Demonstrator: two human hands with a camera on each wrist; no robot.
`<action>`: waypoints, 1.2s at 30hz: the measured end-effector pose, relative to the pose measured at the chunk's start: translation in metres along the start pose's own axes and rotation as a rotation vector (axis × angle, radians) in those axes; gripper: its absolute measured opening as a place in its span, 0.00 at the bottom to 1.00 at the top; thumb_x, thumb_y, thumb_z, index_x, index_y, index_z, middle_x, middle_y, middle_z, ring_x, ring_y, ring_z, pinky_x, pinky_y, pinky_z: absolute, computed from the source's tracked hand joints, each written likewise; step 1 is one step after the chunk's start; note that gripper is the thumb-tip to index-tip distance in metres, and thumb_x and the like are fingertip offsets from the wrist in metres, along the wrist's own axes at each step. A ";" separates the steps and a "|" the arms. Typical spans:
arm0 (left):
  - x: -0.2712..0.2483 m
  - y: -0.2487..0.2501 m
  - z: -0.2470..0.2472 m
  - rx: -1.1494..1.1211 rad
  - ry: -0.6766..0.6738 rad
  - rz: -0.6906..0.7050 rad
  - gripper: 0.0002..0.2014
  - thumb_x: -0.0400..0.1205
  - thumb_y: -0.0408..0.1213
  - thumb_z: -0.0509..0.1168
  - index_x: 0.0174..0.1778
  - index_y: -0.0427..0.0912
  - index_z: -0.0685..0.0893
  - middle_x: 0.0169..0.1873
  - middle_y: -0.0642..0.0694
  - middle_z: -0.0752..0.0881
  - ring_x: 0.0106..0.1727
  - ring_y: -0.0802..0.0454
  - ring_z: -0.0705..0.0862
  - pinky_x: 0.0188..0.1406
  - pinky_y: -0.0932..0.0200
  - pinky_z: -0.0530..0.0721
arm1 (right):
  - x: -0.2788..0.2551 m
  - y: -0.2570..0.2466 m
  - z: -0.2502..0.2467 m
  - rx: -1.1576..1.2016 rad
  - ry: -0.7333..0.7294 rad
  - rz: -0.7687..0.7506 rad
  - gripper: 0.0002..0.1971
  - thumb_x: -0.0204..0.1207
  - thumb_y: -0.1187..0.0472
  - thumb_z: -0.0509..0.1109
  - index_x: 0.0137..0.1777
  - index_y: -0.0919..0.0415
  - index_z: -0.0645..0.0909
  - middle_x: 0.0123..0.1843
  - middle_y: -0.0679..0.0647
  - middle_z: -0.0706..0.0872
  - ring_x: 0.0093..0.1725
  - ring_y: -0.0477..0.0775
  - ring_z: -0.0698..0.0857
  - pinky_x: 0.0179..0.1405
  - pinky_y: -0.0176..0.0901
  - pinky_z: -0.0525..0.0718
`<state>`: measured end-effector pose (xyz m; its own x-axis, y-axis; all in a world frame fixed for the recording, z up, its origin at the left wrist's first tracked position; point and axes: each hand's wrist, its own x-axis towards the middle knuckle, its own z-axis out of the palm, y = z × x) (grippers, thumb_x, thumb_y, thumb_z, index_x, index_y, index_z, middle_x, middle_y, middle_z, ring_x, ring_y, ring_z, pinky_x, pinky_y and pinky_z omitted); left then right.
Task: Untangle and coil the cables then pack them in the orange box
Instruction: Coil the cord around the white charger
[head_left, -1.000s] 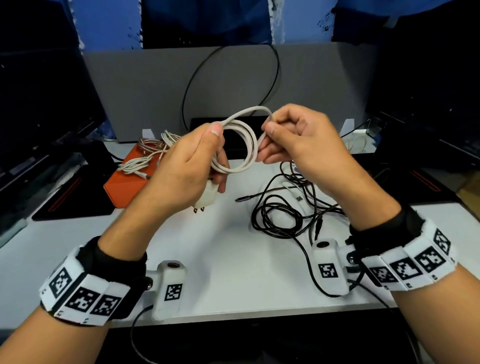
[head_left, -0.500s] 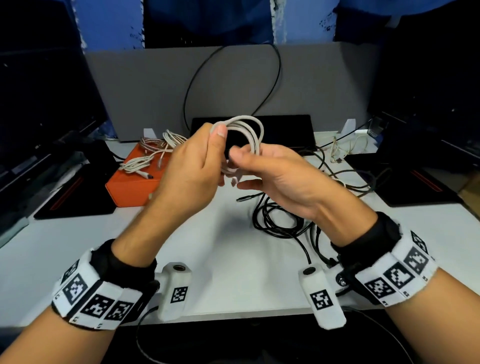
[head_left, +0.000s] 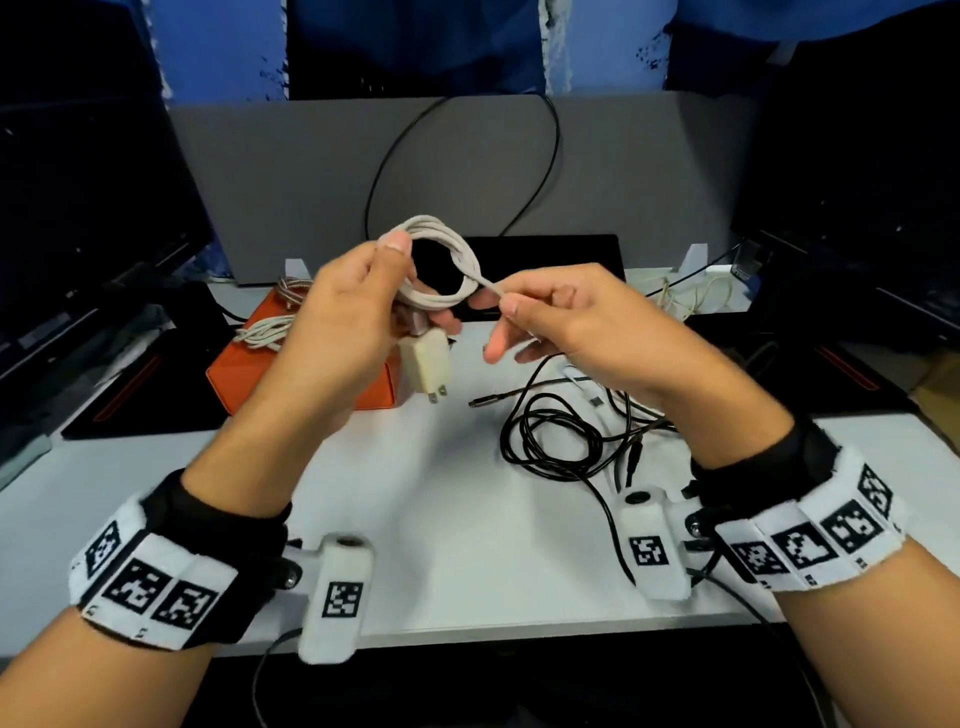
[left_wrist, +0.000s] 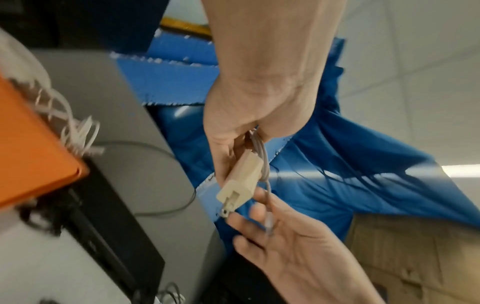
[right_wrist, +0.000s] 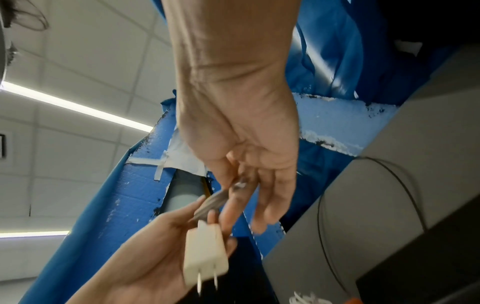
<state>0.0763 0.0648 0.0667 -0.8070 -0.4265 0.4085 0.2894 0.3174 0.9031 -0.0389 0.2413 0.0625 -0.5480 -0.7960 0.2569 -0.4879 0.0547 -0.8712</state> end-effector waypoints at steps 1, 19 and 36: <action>-0.002 0.001 0.001 -0.093 -0.032 -0.050 0.20 0.93 0.48 0.54 0.41 0.55 0.88 0.39 0.38 0.92 0.48 0.33 0.92 0.55 0.34 0.88 | 0.001 0.002 0.003 -0.013 0.039 0.005 0.12 0.92 0.60 0.61 0.61 0.55 0.88 0.49 0.51 0.95 0.55 0.47 0.92 0.64 0.52 0.87; 0.019 -0.009 -0.031 -0.133 -0.126 -0.313 0.15 0.89 0.45 0.63 0.55 0.34 0.86 0.35 0.40 0.86 0.27 0.52 0.84 0.26 0.62 0.86 | 0.005 0.015 0.026 0.647 -0.062 0.226 0.11 0.89 0.50 0.65 0.54 0.53 0.88 0.57 0.60 0.91 0.54 0.59 0.89 0.59 0.57 0.86; 0.006 0.008 -0.027 0.808 -0.437 0.369 0.30 0.82 0.42 0.74 0.80 0.60 0.76 0.71 0.63 0.81 0.71 0.63 0.79 0.75 0.62 0.76 | 0.002 0.005 0.023 0.638 0.018 0.172 0.14 0.91 0.55 0.63 0.63 0.63 0.86 0.59 0.65 0.93 0.55 0.69 0.94 0.47 0.43 0.94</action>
<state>0.0879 0.0419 0.0800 -0.9029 0.1144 0.4143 0.2542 0.9195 0.3000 -0.0266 0.2265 0.0494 -0.5963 -0.7973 0.0940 0.1030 -0.1921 -0.9759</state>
